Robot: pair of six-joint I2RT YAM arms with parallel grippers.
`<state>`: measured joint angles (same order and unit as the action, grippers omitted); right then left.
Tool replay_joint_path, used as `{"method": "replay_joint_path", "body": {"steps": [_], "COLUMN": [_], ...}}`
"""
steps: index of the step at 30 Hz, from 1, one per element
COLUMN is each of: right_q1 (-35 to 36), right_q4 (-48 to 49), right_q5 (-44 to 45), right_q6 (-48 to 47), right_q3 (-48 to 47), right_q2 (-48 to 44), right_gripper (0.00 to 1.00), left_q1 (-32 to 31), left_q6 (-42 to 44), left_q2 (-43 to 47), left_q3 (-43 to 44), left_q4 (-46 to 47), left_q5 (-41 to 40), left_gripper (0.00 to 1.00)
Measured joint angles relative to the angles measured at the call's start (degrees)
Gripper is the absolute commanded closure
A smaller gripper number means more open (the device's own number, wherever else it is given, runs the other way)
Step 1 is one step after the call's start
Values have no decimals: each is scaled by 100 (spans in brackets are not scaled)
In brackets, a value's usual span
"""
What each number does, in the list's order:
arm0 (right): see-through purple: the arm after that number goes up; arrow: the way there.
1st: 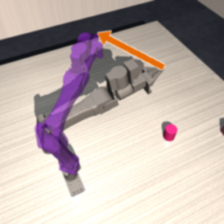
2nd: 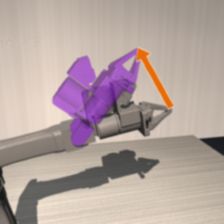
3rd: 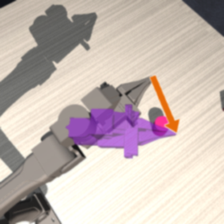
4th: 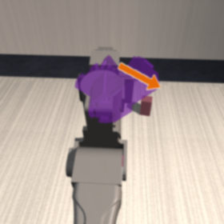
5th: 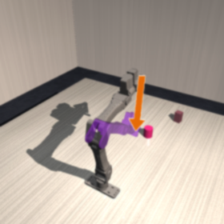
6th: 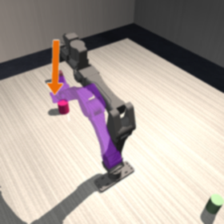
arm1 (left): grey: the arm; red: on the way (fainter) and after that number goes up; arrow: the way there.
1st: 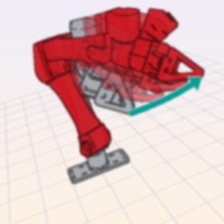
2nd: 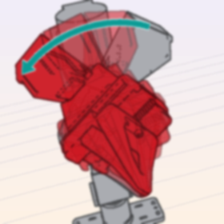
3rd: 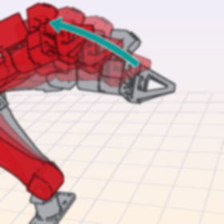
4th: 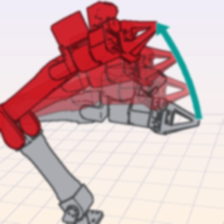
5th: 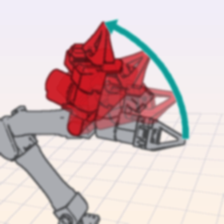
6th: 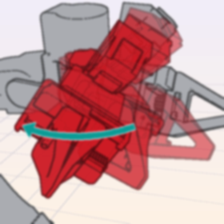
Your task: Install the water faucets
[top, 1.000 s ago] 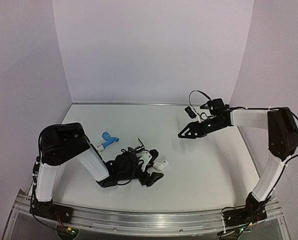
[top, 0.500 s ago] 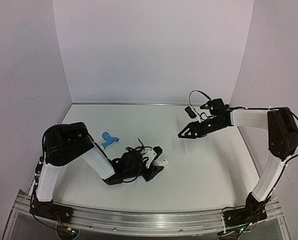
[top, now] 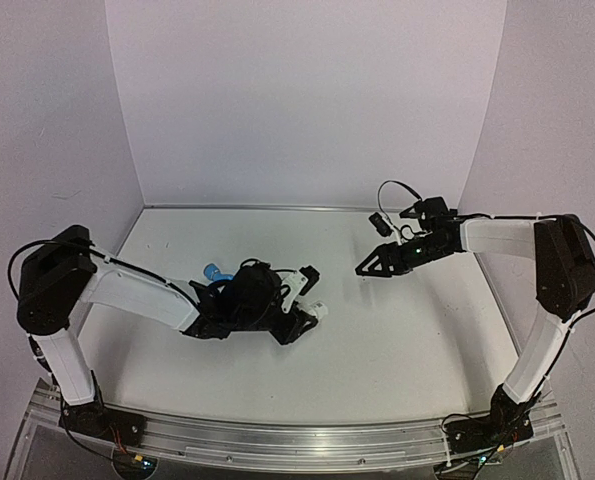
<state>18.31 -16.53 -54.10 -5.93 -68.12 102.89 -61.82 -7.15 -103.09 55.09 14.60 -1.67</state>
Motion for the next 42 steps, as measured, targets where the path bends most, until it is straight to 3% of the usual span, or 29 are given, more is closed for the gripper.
{"method": "replay_joint_path", "body": {"steps": [10, 18, 24, 35, 38, 42], "right_q1": [0, 0, 0, 0, 0, 0], "right_q4": [-2, 0, 0, -2, -2, -4], "right_q5": [-95, -110, -110, -113, -114, -114], "right_q6": [-1, -2, -4, -4, -4, -7], "right_q3": [0, 0, 2, 4, 5, 30], "right_q2": [0, 0, 0, 0, 0, 0], "right_gripper": [14, 14, 14, 14, 13, 13], "left_q1": [281, 1053, 1078, 1122, 1128, 1130], "left_q6": [-634, -617, -425, -77, -5, 32], "left_q2": [223, 123, -188, -782, -957, -1009], "left_q3": [1978, 2277, 2277, 2307, 2466, 2531], "left_q4": [-5012, -7527, -8324, -8346, -8499, -8553], "left_q5": [61, 17, 30, 315, 353, 362], "left_gripper": [81, 79, 78, 73, 67, 52]}}
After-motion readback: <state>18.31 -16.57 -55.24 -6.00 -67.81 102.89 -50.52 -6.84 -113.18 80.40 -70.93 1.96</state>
